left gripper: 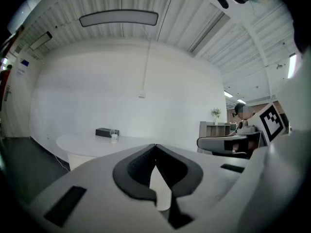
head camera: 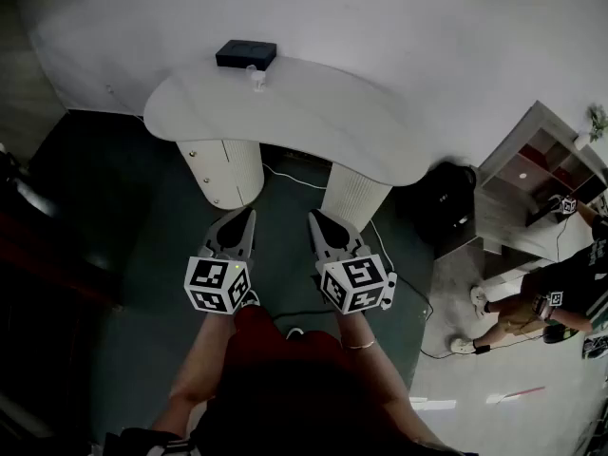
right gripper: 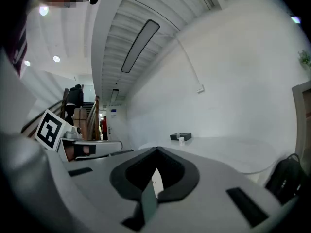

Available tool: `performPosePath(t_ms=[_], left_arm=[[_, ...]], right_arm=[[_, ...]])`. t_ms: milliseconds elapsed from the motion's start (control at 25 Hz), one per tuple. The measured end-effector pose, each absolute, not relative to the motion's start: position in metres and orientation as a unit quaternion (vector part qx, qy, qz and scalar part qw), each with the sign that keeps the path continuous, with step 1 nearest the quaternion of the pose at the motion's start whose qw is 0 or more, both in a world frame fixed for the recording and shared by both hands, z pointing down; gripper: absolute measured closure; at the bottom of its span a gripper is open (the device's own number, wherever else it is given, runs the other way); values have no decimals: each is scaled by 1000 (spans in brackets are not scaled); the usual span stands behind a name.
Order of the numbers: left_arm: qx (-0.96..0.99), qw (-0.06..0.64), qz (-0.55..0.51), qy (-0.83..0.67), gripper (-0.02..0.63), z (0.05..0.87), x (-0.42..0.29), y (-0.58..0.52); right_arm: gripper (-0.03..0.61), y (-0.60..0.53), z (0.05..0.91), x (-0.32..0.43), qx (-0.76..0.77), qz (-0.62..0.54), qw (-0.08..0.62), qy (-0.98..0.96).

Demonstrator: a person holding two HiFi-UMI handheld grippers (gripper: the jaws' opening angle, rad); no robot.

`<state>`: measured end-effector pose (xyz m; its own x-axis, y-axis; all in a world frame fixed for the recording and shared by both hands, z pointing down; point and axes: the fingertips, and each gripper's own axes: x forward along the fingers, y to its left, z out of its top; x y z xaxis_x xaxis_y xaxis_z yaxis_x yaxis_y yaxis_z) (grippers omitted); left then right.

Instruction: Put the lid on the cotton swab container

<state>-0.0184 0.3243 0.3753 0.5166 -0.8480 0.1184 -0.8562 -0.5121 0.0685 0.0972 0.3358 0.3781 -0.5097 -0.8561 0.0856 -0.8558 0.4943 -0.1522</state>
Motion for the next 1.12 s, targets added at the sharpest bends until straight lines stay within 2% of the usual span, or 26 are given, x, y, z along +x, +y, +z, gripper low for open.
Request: performPosePath(t_ms=[240,680,880,1120], left_arm=[[868,76,30,-491,589,384,-11,325],[855,90,32,-510,589,389,-30,295],[852,110,27,-511,589,402,-43,258],[854,97,38,-510,589,410,-55,194]], right_arm=[[563,343,390,110,-491,-94,-4,866],[563,313,392,86,-453,-95,22,886],[563,276,401,75,-452,-95,2,887],[562,211,410,55,-445,-97,-19,890]])
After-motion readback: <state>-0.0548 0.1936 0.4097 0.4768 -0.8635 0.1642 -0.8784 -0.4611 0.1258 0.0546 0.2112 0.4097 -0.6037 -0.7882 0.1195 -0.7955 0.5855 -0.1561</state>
